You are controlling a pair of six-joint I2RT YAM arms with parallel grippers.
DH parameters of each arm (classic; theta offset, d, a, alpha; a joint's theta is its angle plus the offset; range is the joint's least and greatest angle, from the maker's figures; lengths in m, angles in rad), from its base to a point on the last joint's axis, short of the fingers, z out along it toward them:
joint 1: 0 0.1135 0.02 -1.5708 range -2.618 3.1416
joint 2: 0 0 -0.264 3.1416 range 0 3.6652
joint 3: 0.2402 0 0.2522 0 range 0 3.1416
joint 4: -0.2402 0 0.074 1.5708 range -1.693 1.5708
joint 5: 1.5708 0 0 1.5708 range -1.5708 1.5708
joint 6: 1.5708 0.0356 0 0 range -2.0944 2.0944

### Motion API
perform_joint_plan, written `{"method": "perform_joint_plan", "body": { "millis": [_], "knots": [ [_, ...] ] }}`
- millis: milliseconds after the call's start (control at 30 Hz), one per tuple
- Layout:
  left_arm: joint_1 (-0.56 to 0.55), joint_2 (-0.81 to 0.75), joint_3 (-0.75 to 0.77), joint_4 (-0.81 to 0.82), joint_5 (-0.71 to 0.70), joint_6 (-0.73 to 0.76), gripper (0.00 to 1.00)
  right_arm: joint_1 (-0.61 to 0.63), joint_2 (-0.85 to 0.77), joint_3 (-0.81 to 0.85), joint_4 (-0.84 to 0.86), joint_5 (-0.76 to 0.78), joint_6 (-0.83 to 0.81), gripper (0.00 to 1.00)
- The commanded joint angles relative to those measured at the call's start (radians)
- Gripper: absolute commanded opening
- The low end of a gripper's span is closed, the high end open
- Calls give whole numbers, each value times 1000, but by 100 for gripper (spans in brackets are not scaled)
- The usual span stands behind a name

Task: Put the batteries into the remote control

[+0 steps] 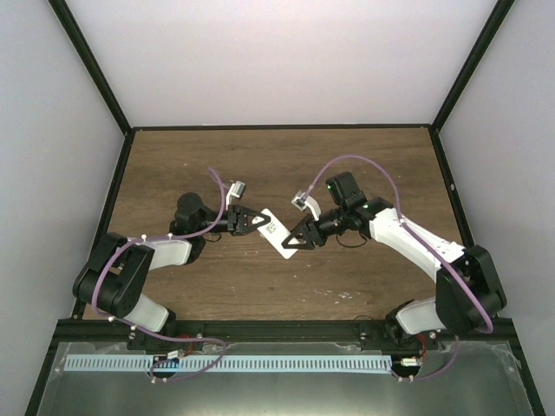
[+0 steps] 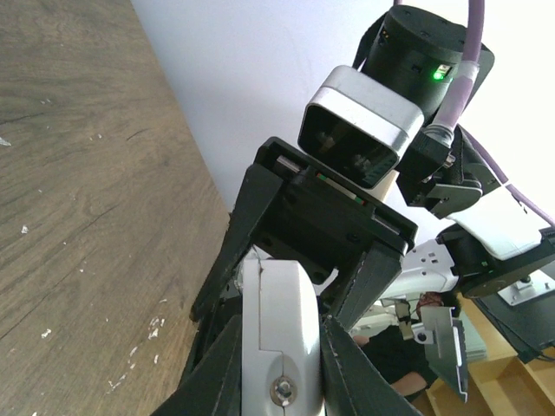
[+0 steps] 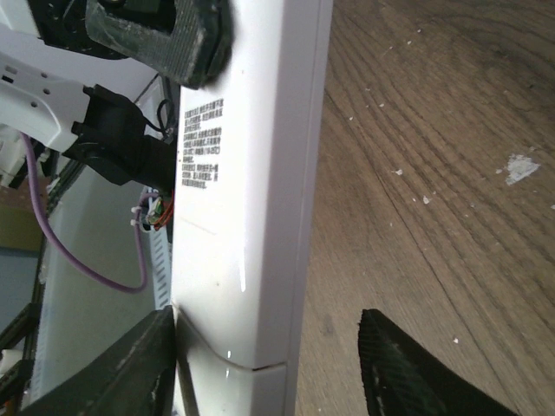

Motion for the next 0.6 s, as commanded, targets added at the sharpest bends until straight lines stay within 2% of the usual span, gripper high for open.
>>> {"method": "perform_joint_plan", "body": {
  "millis": [0, 200, 400, 567],
  "knots": [
    [-22, -29, 29, 77, 22, -26, 0, 4, -38, 34, 42, 100, 1, 52],
    [-22, -31, 29, 53, 15, -3, 0, 2, -94, 24, 36, 132, 16, 59],
    [-21, -38, 35, -28, -10, 60, 0, 2, -145, 11, -5, 171, 21, 62],
    [-15, -47, 39, -62, -19, 80, 0, 2, -167, -21, -31, 141, 34, 64]
  ]
}}
